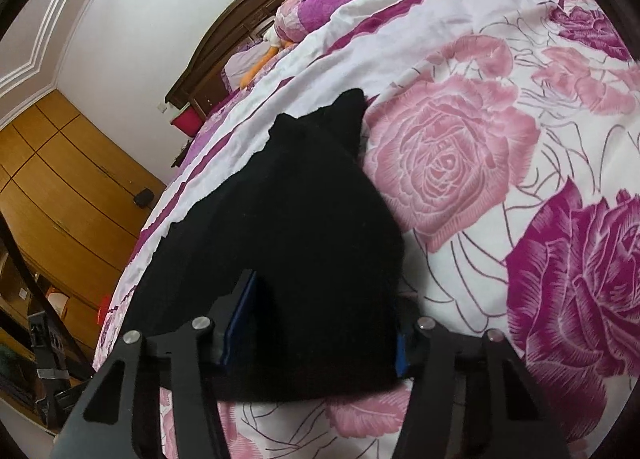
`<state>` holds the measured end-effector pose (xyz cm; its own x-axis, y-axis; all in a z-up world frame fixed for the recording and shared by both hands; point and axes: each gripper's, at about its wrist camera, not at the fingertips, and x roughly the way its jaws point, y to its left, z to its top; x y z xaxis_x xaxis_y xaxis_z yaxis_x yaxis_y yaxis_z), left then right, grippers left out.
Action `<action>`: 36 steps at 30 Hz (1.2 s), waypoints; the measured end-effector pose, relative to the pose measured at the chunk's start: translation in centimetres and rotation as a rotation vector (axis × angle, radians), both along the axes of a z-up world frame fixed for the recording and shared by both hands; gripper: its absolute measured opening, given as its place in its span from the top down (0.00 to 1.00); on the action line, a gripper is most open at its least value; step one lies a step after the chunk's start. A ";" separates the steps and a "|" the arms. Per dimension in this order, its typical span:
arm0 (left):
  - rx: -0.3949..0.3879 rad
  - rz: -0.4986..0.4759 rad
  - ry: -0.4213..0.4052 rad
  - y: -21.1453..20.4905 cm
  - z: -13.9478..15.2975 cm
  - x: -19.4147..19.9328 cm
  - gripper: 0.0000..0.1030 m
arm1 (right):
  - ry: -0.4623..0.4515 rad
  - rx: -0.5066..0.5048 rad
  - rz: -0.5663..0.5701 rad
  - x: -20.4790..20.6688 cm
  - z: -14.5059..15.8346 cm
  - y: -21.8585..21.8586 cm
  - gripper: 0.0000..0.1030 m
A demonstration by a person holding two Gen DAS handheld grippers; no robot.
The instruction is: Fold small clothes
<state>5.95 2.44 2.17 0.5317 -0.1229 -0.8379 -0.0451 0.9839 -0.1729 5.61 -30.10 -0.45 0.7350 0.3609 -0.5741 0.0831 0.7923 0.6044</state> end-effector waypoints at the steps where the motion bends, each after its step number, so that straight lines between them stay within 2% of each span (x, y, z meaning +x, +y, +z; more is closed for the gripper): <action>1: 0.000 0.001 -0.001 0.0 0.0 0.0 0.80 | 0.000 -0.002 0.000 0.0 0.0 0.0 0.43; 10: -0.002 -0.002 -0.005 0.0 0.1 -0.1 0.80 | 0.031 -0.015 0.011 0.8 -0.4 0.2 0.43; 15: 0.000 -0.002 -0.007 0.0 0.1 -0.2 0.80 | 0.011 0.057 -0.020 1.3 -0.4 -0.5 0.43; 16: 0.001 -0.002 -0.007 0.0 0.1 -0.2 0.80 | 0.005 0.064 -0.025 1.3 -0.3 -0.6 0.45; 18: 0.004 -0.005 -0.006 -0.1 0.2 -0.2 0.80 | -0.006 0.088 -0.036 1.4 -0.4 -1.0 0.60; 20: 0.007 -0.011 -0.006 -0.1 0.3 -0.3 0.80 | 0.001 0.137 -0.038 1.6 -0.7 -1.5 0.80; 22: 0.007 -0.018 -0.009 0.0 0.6 -0.5 0.80 | 0.001 0.172 -0.036 1.7 -0.6 -1.9 0.85; 36: -0.050 0.024 -0.039 3.6 3.4 -1.6 0.80 | -0.113 0.024 0.100 3.0 7.2 2.1 0.89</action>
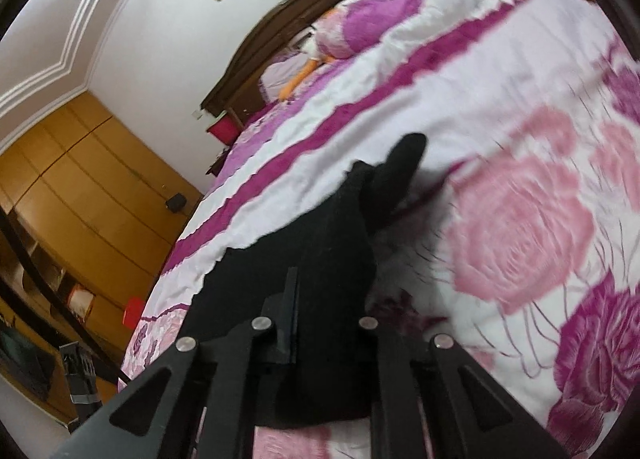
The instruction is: Fold small clothes
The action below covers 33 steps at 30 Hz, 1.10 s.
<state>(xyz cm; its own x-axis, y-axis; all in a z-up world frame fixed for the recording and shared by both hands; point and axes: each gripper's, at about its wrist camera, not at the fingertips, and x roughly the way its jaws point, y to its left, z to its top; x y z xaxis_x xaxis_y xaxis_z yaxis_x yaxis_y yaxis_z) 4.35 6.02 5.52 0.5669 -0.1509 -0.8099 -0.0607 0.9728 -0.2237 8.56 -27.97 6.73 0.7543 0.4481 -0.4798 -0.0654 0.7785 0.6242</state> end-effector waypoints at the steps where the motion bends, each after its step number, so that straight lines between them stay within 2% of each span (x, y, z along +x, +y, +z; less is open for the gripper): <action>1: 0.000 0.004 -0.002 0.3 0.1 0.0 0.80 | -0.005 -0.009 0.013 0.3 0.5 0.4 0.89; 11: 0.020 0.083 -0.043 5.5 2.0 0.2 0.80 | -0.081 -0.115 0.159 2.4 6.3 8.1 0.90; 19: 0.031 0.142 -0.065 9.6 2.3 -0.1 0.80 | -0.116 -0.158 0.319 4.6 8.8 17.0 0.90; 23: 0.022 0.172 -0.058 11.5 1.5 -0.5 0.80 | -0.099 -0.192 0.409 5.9 7.9 22.0 0.90; 25: 0.019 0.184 -0.049 12.2 0.9 -0.7 0.80 | -0.066 -0.214 0.455 6.8 6.6 24.7 0.90; 33: 0.010 0.216 -0.014 14.3 -1.0 -1.1 0.80 | 0.099 -0.293 0.573 8.5 -0.9 31.8 0.90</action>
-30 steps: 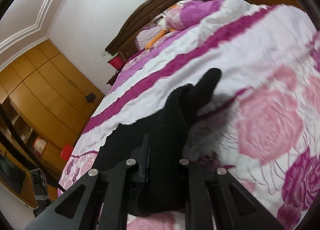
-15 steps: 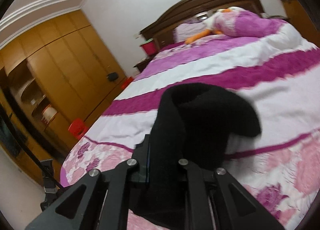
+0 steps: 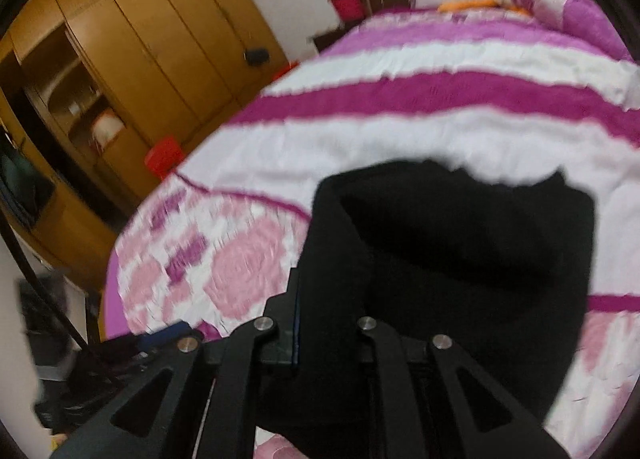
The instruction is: Fold small clothes
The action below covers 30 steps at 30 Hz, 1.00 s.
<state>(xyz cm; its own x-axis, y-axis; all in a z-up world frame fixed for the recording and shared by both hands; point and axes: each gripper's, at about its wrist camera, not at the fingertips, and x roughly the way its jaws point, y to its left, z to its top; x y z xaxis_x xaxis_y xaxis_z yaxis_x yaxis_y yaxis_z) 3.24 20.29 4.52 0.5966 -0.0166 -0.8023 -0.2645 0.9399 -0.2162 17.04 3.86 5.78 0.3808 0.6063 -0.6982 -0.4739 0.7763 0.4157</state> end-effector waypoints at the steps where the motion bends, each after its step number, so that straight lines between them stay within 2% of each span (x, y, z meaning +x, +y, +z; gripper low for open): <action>1: -0.001 0.002 0.002 0.2 -0.2 0.0 0.80 | 0.020 -0.008 0.008 0.0 -1.0 0.2 0.90; 4: -0.005 0.006 0.004 0.4 -0.4 0.0 0.80 | 0.042 0.014 0.015 -0.6 -2.2 0.3 0.87; 6: -0.004 0.008 0.003 0.5 -0.4 0.1 0.80 | 0.050 0.060 0.012 -1.1 -1.7 -0.2 0.81; 8: -0.003 0.010 0.002 0.6 -0.3 0.3 0.80 | 0.053 0.093 0.018 -1.6 -1.1 -0.7 0.71; 13: -0.019 -0.002 -0.014 0.2 0.6 0.7 0.80 | 0.031 0.138 0.042 -4.2 0.8 -2.4 0.59; 18: -0.007 -0.043 -0.044 -1.2 2.4 1.4 0.80 | -0.022 0.131 0.003 -6.7 2.4 -5.6 0.58; 24: 0.022 -0.128 -0.081 -4.1 4.9 3.2 0.80 | -0.108 0.088 -0.176 -8.0 3.6 -11.3 0.56; 29: 0.017 -0.239 -0.098 -7.0 6.1 6.1 0.79 | -0.084 0.102 -0.290 -7.2 2.5 -15.3 0.54; 30: 0.019 -0.268 -0.096 -7.6 6.1 6.9 0.76 | -0.070 0.108 -0.307 -7.0 2.1 -15.9 0.54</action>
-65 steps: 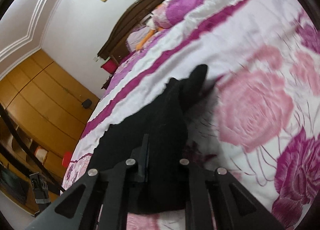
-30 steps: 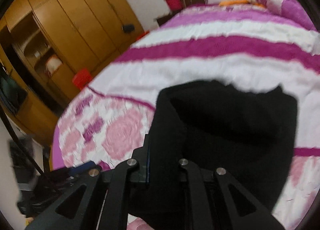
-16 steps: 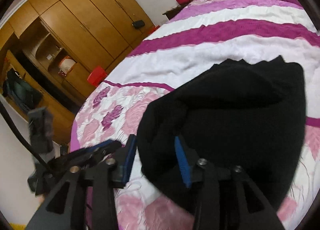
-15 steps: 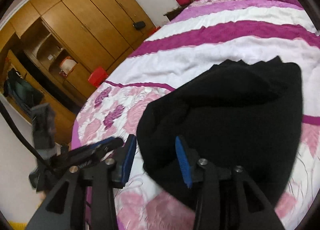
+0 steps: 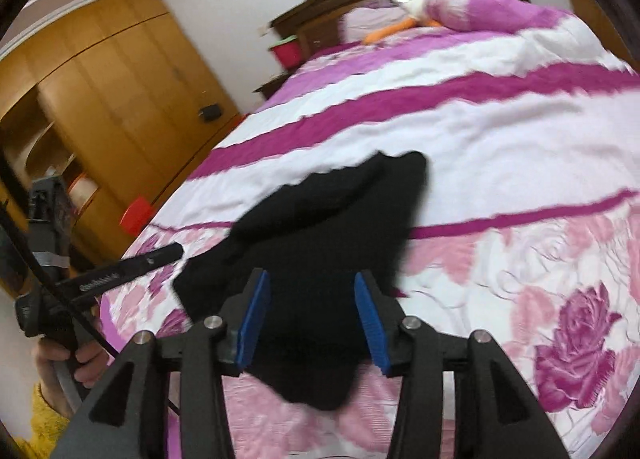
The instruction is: Fold small clothes
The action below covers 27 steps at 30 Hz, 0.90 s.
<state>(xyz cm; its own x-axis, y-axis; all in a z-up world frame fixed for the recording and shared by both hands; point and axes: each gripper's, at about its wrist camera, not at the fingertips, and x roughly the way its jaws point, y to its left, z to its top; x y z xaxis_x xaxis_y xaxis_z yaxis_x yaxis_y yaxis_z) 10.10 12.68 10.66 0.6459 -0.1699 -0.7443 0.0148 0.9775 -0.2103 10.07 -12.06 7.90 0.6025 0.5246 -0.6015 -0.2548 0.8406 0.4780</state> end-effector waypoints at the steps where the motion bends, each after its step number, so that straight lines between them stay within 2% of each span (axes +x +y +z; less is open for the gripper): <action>1: 0.003 -0.029 0.003 -0.6 0.0 0.9 0.69 | 0.014 0.010 -0.015 0.2 -0.4 -0.6 0.54; 3: 0.011 -0.074 0.008 -1.6 -0.3 2.3 0.65 | 0.029 0.019 -0.027 0.3 -1.1 -1.1 0.54; 9: 0.090 -0.189 0.018 -4.2 -1.5 5.6 0.65 | 0.034 0.000 -0.026 0.0 -2.6 -1.2 0.54; 15: 0.160 -0.298 0.037 -6.0 -3.4 7.1 0.65 | 0.044 0.018 -0.029 0.2 -3.4 -1.5 0.54; 18: 0.198 -0.309 0.023 -6.6 -4.1 7.3 0.65 | 0.046 0.027 -0.036 0.4 -3.7 -1.7 0.54; 20: 0.171 -0.305 0.003 -6.4 -4.2 7.3 0.75 | 0.049 0.035 -0.039 0.4 -3.8 -1.8 0.54; 21: 0.145 -0.298 -0.005 -6.1 -4.3 7.3 0.94 | 0.051 0.041 -0.041 0.6 -4.0 -1.8 0.54; 22: 0.124 -0.287 -0.006 -5.8 -4.3 7.4 1.00 | 0.052 0.043 -0.043 0.6 -4.0 -1.9 0.54; 24: 0.086 -0.253 -0.028 -5.0 -3.8 7.4 1.00 | 0.048 0.047 -0.045 0.6 -3.9 -1.9 0.54; 27: 0.077 -0.183 -0.089 -3.8 -2.7 7.1 1.00 | 0.037 0.050 -0.048 0.7 -3.7 -2.0 0.54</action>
